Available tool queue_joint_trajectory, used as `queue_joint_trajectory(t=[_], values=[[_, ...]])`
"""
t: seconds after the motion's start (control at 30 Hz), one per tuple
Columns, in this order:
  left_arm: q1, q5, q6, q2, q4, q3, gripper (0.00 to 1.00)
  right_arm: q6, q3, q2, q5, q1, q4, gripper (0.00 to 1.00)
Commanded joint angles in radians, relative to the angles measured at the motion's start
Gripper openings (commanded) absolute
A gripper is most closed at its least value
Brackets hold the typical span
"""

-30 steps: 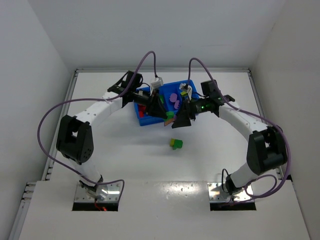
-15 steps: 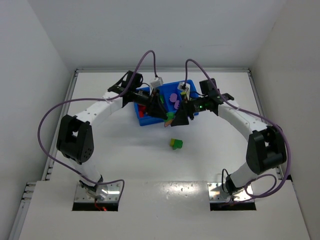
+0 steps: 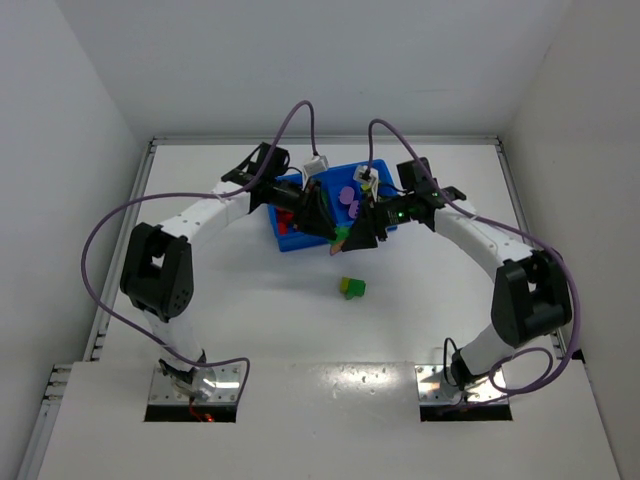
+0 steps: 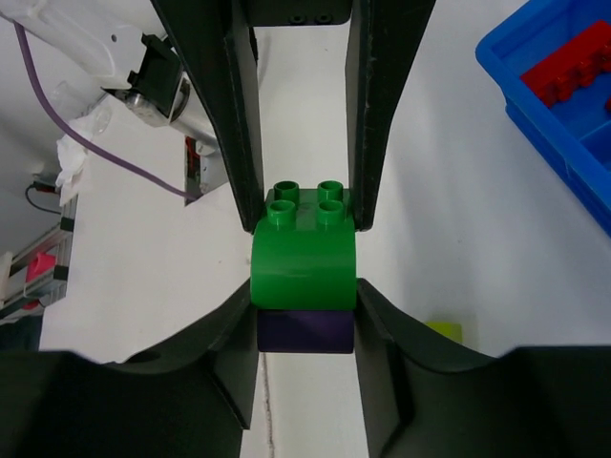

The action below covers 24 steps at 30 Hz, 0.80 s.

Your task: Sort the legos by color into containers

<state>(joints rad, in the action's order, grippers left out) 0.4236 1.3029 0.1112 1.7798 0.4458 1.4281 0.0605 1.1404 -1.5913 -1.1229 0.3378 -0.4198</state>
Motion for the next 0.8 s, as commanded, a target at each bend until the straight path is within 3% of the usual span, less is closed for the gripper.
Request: queue_joint_trajectory(t=[0.0, 0.23, 0.43, 0.6, 0.77], values=[[-0.005, 0.032, -0.002, 0.007, -0.019, 0.037, 0.0, 0.024, 0.045, -0.006, -0.049, 0.018, 0.035, 0.38], [-0.005, 0.041, 0.007, 0.007, -0.019, 0.028, 0.0, 0.045, 0.045, -0.006, -0.049, 0.018, 0.035, 0.15], [-0.023, -0.037, 0.039, 0.007, -0.028, 0.028, 0.0, 0.169, 0.021, 0.017, -0.028, 0.018, -0.086, 0.03], [-0.043, -0.096, 0.03, 0.018, -0.048, 0.067, 0.0, 0.257, -0.028, 0.062, -0.018, 0.018, -0.161, 0.0], [-0.081, -0.146, -0.07, 0.052, -0.169, 0.106, 0.0, 0.286, -0.05, 0.082, -0.009, 0.018, -0.18, 0.0]])
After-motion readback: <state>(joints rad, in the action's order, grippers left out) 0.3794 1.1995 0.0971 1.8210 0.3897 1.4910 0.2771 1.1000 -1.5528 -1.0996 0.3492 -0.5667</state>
